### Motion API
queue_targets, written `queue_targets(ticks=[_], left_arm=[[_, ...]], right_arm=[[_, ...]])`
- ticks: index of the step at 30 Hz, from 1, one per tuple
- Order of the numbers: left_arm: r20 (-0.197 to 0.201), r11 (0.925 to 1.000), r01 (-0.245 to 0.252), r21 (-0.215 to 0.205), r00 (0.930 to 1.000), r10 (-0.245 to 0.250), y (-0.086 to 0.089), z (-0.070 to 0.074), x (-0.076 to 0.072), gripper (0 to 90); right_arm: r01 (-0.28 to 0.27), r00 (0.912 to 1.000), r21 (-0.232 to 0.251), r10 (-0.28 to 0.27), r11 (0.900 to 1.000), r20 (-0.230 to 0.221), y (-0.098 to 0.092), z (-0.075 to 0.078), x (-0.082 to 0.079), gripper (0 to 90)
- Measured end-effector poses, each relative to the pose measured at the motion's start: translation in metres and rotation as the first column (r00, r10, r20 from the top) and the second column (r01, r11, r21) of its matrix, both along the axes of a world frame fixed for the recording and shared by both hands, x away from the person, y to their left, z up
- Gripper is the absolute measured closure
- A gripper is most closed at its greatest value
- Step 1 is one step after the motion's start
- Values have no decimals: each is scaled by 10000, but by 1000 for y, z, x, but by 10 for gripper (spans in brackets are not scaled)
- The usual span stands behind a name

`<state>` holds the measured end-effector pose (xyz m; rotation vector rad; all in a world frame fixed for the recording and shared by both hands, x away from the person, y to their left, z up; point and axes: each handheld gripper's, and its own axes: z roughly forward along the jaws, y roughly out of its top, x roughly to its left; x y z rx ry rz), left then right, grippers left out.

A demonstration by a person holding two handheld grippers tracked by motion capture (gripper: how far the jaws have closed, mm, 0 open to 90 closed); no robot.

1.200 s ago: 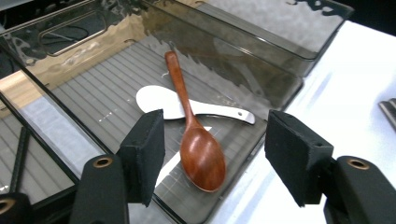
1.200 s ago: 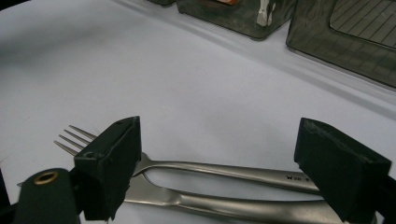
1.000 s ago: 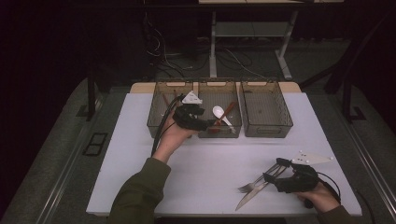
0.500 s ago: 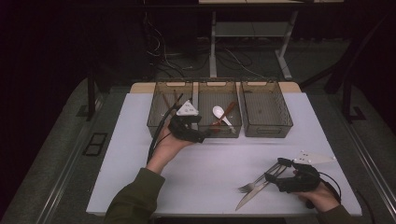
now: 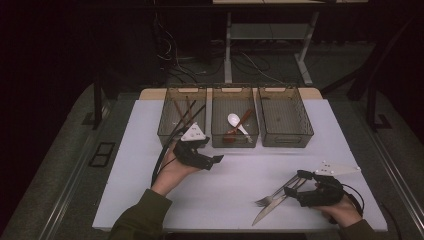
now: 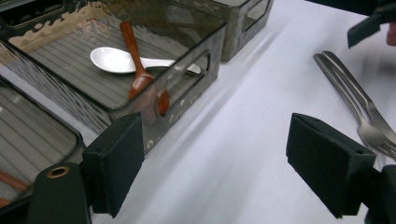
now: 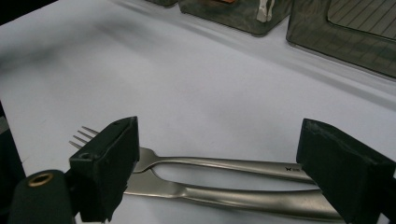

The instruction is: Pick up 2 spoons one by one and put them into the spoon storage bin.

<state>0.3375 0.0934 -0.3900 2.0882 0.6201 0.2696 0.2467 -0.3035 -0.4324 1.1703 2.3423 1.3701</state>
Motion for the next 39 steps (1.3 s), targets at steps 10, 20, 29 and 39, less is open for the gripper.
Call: queue_targets(ticks=[10,20,29,39], left_arm=[[202,9999,66,-90,9998,-64,20,-11,-30,156],[129,9999,-80,-137,9999,82,39,-27,-52,108],[219,9991,-410,-68,9989,412,54,-38,-62,17],[-170,9981,-562,-254,9983,558,64,-45,-69,0]], right_arm=[[-145,9999,-120,144,9998,-70,1,1,-1,136],[-382,9989,-170,378,9991,-260,2,0,0,158],[-513,9978,-243,502,9984,-432,3,0,0,158],[-881,9953,-369,864,9954,-438,7,-1,-2,289]])
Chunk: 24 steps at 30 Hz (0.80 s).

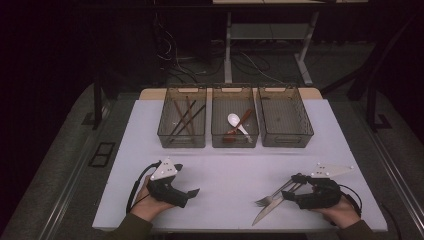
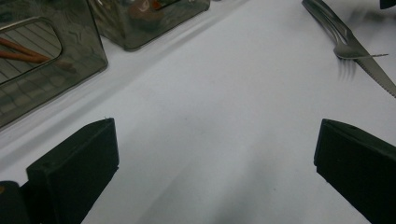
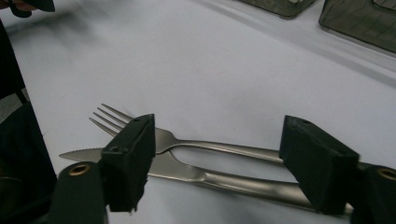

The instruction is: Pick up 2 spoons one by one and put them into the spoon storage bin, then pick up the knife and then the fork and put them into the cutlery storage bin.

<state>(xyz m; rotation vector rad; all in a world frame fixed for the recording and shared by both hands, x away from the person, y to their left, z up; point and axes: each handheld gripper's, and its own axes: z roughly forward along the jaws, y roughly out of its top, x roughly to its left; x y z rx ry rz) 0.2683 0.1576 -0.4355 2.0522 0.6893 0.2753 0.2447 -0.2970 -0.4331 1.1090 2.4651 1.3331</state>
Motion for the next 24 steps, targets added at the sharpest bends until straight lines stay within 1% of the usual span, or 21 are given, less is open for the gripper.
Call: queue_targets(ticks=[3,4,7,11,14,16,19,20,24], left_arm=[[-128,10000,18,28,9999,-18,-1,-2,0,0],[-163,9999,40,99,9999,-38,-1,-2,0,0],[-221,9998,119,139,9997,-116,-2,-3,0,0],[-214,9997,199,165,9996,-195,-3,-3,0,0],[-227,9995,233,195,9995,-229,-2,-4,0,0],[-261,9996,239,174,9994,-234,-2,-4,0,0],[-275,9996,253,152,9993,-249,-3,-4,0,0],[-281,9996,257,151,9993,-253,-3,-4,0,0],[-307,9996,256,116,9992,-252,-3,-4,0,0]], right_arm=[[-111,9999,-66,110,9999,-61,1,0,0,361],[-138,9999,-83,138,9999,-72,1,0,-1,386],[-172,9998,-110,171,9998,-108,1,0,-1,481],[-603,9980,-35,602,9982,-182,2,0,-1,648],[-907,9954,54,908,9959,-289,4,-1,0,747],[-1190,9921,80,1192,9929,-403,6,-2,0,802],[-1502,9872,50,1503,9886,-526,8,-3,0,863],[-1610,9858,45,1611,9869,-479,9,-3,0,887],[-2085,9761,79,2086,9780,-613,15,-4,-2,893]])
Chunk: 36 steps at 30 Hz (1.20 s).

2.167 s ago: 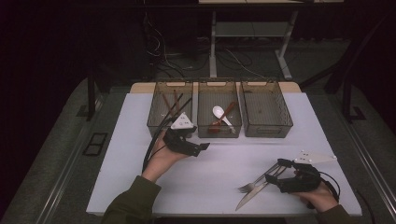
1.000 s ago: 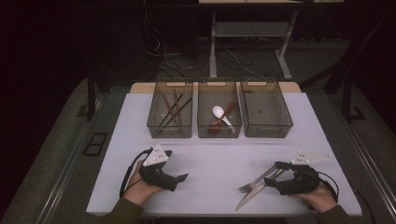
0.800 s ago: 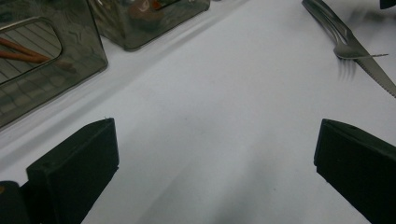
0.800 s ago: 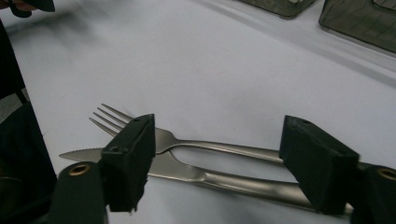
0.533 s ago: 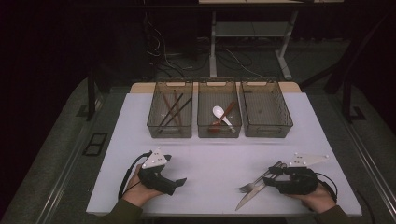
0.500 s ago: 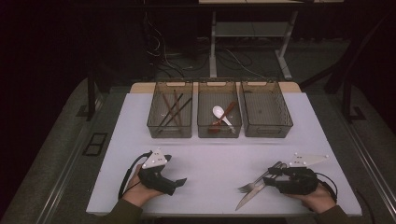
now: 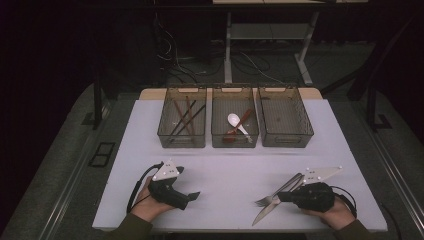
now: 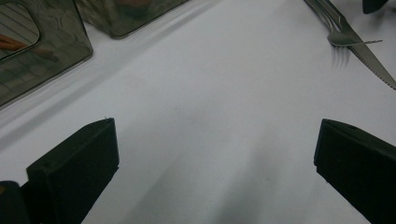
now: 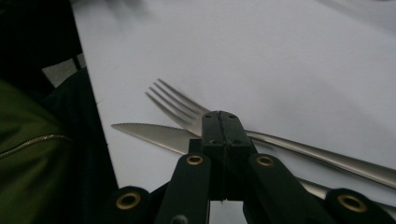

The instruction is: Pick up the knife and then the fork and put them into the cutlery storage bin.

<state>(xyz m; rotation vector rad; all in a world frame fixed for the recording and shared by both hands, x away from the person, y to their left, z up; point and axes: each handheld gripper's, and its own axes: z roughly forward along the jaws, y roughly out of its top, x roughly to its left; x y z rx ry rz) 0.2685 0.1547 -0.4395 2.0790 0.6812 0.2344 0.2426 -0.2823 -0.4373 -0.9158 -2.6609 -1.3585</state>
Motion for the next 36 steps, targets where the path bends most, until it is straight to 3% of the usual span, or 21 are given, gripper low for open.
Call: queue_targets(ticks=[7,16,29,36], left_arm=[[-54,10000,67,28,10000,-66,-1,-1,0,0],[-83,9999,132,18,9999,-132,-2,-1,0,0],[-107,9998,186,65,9998,-185,-3,-1,0,0],[-127,9997,241,94,9996,-240,-4,-1,0,0]], right_arm=[[-848,9962,-80,846,9964,-228,14,-4,-4,894],[-1676,9850,-266,1662,9855,-473,29,-6,-9,893],[-2087,9770,-682,2049,9756,-594,46,-12,-9,893],[-2062,9776,-738,2021,9757,-593,48,-12,-7,893]])
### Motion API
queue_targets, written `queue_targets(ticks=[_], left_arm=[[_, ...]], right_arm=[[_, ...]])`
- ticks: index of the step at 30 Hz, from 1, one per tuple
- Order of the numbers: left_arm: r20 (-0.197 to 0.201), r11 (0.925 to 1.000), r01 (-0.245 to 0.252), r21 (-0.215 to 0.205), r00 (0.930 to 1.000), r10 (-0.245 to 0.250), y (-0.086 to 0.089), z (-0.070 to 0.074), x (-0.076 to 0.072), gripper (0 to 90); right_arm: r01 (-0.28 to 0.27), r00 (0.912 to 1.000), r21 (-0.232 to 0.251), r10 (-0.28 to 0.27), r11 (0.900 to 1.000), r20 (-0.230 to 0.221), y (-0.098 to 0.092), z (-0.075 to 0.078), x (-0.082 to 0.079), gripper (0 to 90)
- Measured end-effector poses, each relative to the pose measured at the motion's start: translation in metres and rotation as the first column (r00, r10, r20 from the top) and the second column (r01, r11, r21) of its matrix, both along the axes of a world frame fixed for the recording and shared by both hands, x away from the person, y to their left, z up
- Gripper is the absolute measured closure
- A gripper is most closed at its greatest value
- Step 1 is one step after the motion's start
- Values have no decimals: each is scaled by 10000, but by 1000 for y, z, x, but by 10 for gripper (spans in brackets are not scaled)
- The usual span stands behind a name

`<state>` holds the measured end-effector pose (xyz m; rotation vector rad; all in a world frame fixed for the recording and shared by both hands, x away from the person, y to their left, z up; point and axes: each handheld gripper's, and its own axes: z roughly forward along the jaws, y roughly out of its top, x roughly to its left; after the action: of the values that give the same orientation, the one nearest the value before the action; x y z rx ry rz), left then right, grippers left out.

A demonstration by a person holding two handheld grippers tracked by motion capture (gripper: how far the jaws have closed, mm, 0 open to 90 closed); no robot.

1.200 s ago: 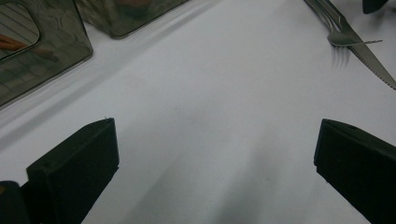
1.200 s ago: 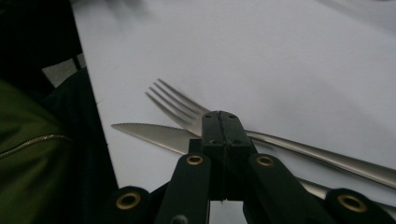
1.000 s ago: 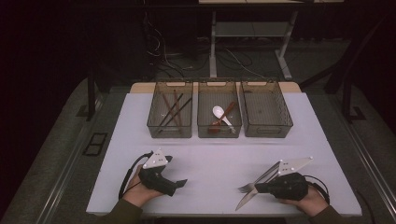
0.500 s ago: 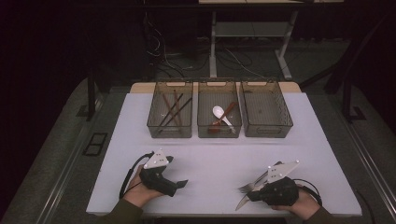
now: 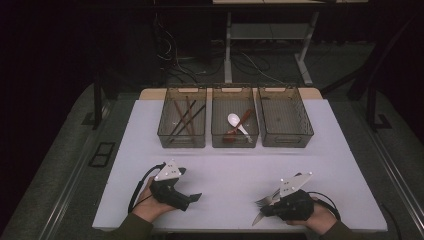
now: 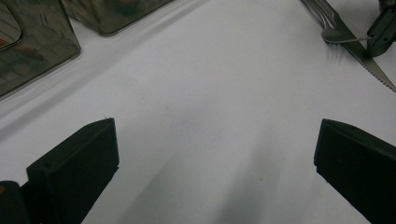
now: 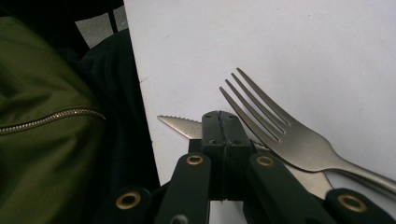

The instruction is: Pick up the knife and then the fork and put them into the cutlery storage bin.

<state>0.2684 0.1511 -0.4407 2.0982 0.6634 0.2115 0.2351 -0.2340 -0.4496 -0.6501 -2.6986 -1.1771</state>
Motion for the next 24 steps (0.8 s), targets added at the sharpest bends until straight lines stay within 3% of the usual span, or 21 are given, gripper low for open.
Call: queue_targets(ticks=[24], left_arm=[[-2,10000,3,-20,10000,-3,-1,0,-1,0]], right_arm=[[60,9998,-156,-57,9999,195,11,-1,11,893]])
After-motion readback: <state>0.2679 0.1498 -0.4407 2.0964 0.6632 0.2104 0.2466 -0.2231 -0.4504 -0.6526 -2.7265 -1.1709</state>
